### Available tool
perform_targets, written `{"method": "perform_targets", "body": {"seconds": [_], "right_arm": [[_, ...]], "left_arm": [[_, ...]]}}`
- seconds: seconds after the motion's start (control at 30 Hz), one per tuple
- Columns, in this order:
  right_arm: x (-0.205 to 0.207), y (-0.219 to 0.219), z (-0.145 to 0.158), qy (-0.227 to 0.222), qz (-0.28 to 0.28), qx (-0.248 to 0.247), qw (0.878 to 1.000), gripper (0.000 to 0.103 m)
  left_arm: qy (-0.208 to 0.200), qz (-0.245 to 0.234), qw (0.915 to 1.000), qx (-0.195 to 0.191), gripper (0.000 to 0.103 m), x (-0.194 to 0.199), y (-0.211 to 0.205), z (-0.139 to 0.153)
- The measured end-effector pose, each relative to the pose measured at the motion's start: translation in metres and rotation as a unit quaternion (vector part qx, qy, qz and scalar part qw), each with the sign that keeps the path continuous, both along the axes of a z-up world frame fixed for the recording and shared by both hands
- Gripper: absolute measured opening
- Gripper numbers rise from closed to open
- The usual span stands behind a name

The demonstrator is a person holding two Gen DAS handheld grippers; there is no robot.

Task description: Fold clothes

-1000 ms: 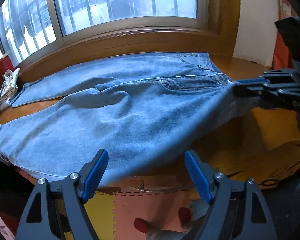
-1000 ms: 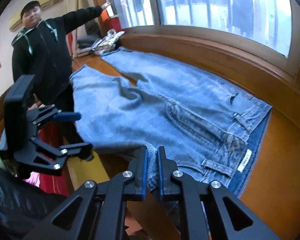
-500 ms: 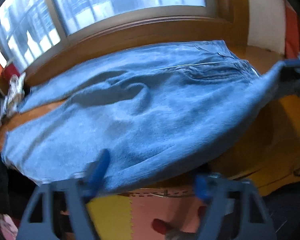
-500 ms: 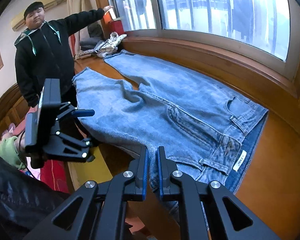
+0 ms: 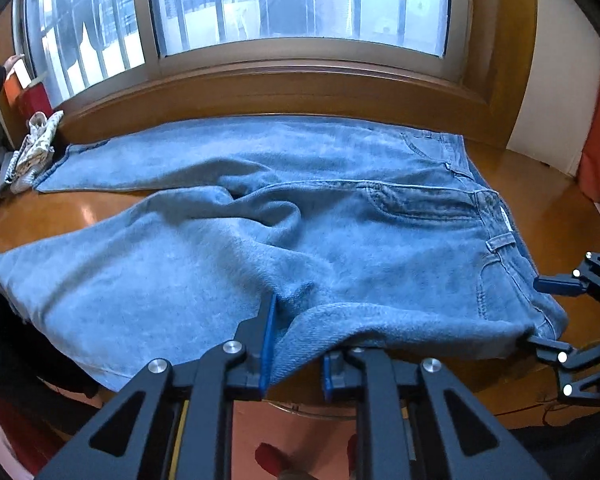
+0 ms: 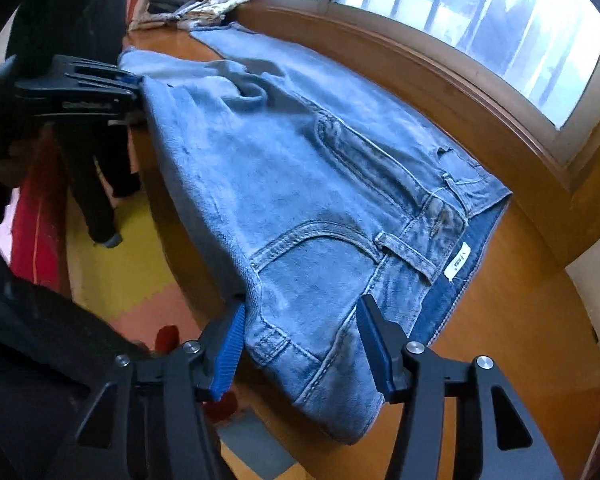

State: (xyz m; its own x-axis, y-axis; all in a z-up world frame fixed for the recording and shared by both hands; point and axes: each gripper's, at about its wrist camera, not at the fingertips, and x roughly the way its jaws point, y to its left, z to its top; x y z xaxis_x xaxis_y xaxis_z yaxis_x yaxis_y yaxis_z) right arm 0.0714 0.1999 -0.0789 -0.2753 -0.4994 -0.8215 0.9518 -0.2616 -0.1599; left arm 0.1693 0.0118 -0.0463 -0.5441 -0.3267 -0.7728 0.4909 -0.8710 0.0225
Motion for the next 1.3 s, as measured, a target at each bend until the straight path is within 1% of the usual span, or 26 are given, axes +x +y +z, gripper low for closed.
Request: {"method": "perform_targets", "body": {"seconds": [0.07, 0.1, 0.13, 0.17, 0.23, 0.27, 0.33, 0.4, 0.5, 0.57, 0.63, 0.73, 0.9, 1.0, 1.07, 1.13, 1.3], "right_arm": [[-0.007, 0.003, 0.0, -0.016, -0.018, -0.015, 1.0, 0.053], [-0.011, 0.004, 0.0, -0.026, -0.027, -0.023, 0.999, 0.042], [-0.014, 0.006, 0.002, -0.04, -0.032, -0.032, 0.998, 0.019], [-0.015, 0.007, 0.007, -0.047, -0.033, -0.04, 0.998, 0.013], [-0.011, 0.01, 0.021, -0.041, -0.033, -0.053, 0.997, 0.01], [-0.009, 0.013, 0.03, -0.04, -0.031, -0.06, 0.997, 0.01], [-0.006, 0.021, 0.05, -0.047, -0.027, -0.073, 0.996, 0.01], [-0.009, 0.023, 0.063, -0.055, -0.025, -0.081, 0.995, 0.01], [-0.016, 0.021, 0.079, -0.073, -0.029, -0.1, 0.992, 0.01], [-0.021, 0.021, 0.093, -0.088, -0.029, -0.119, 0.989, 0.01], [-0.027, 0.018, 0.105, -0.09, -0.028, -0.127, 0.987, 0.01], [-0.046, 0.003, 0.117, -0.082, -0.029, -0.133, 0.987, 0.01], [-0.096, -0.04, 0.131, -0.051, -0.068, -0.133, 0.988, 0.01], [-0.134, -0.066, 0.126, -0.037, -0.099, -0.117, 0.988, 0.01], [-0.164, -0.087, 0.113, -0.038, -0.121, -0.097, 0.987, 0.01], [-0.194, -0.106, 0.092, -0.051, -0.147, -0.076, 0.985, 0.01], [-0.249, -0.136, 0.032, -0.081, -0.205, -0.036, 0.975, 0.01]], "left_arm": [[0.001, 0.0, 1.0, 0.002, 0.014, 0.0, 0.001, 0.003], [0.003, -0.002, 1.0, 0.004, 0.014, 0.001, 0.003, 0.005], [0.003, -0.005, 1.0, 0.004, 0.012, 0.001, 0.005, 0.008], [0.002, -0.007, 1.0, -0.004, 0.01, 0.002, 0.008, 0.011], [0.003, -0.009, 0.9997, -0.023, 0.01, 0.009, 0.015, 0.023], [0.006, -0.01, 0.9995, -0.028, 0.009, 0.012, 0.017, 0.029], [0.02, -0.014, 0.9995, -0.021, 0.009, 0.016, 0.017, 0.04], [0.021, -0.016, 0.9995, -0.017, 0.01, 0.014, 0.013, 0.05], [0.021, -0.018, 0.9991, -0.031, 0.009, 0.007, 0.01, 0.068], [0.03, -0.021, 0.9987, -0.035, 0.009, 0.0, 0.006, 0.085], [0.034, -0.028, 0.9983, -0.038, 0.009, -0.012, -0.001, 0.097], [0.023, -0.043, 0.9974, -0.054, 0.008, -0.039, -0.022, 0.106], [0.011, -0.093, 0.9939, -0.058, 0.008, -0.101, -0.061, 0.117], [0.001, -0.129, 0.9908, -0.04, 0.009, -0.149, -0.091, 0.108], [-0.014, -0.149, 0.9885, -0.024, 0.009, -0.184, -0.111, 0.092], [-0.036, -0.166, 0.9854, -0.009, 0.009, -0.22, -0.13, 0.066], [-0.088, -0.191, 0.9769, 0.039, 0.009, -0.283, -0.167, -0.003]]}}
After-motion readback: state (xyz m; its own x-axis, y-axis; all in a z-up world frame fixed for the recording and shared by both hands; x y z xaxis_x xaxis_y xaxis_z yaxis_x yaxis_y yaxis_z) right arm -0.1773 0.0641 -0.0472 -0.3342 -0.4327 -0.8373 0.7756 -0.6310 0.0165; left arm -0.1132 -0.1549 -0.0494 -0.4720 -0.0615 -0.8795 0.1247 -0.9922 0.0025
